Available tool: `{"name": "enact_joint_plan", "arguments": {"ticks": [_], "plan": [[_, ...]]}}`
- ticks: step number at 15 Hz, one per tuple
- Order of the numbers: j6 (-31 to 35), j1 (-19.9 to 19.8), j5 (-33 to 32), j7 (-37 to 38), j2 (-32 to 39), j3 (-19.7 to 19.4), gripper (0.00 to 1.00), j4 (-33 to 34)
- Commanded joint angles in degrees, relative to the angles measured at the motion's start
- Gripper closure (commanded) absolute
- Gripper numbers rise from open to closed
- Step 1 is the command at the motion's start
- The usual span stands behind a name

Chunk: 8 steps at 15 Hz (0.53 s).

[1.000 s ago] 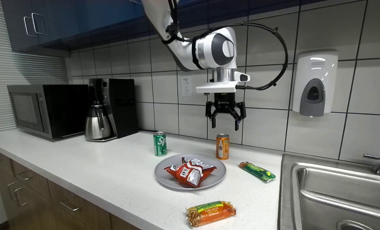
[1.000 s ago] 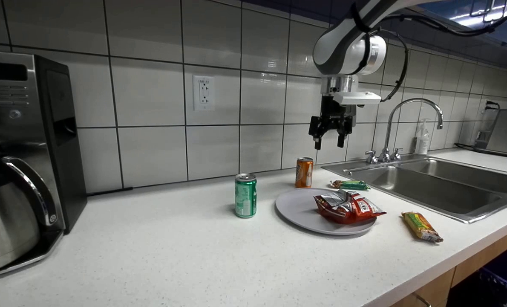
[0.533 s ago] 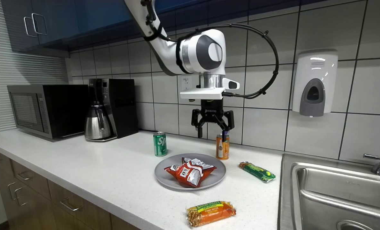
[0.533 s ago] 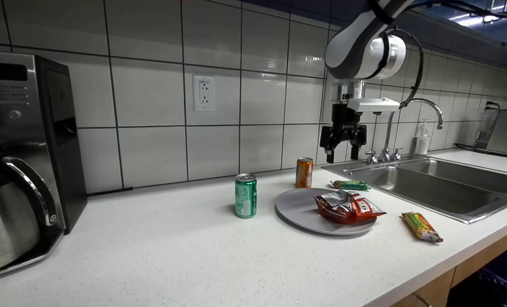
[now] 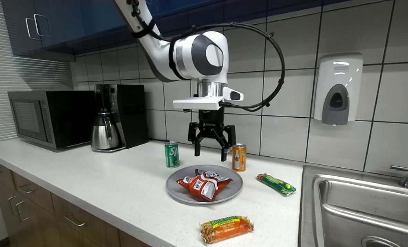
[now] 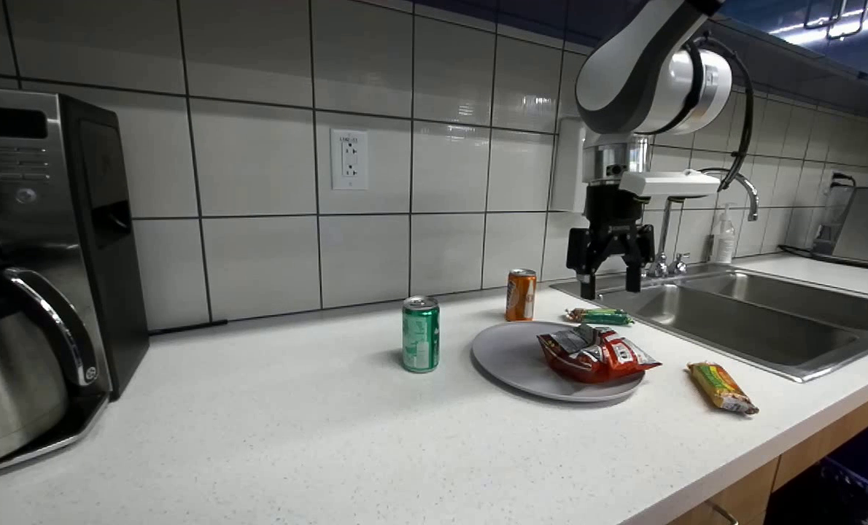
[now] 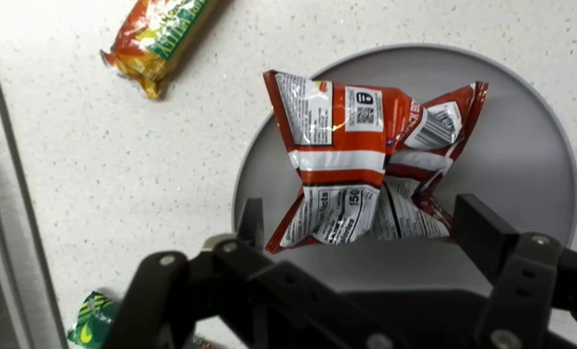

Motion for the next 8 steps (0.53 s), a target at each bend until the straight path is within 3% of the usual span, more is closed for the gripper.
{"name": "enact_joint_plan", "arguments": {"ticks": [1, 8], "plan": [[1.31, 1.04, -0.69, 2.52, -4.35, -0.4, 0.0, -5.7], [1.38, 1.11, -0.46, 3.94, -3.61, -0.6, 0.0, -6.02]]}}
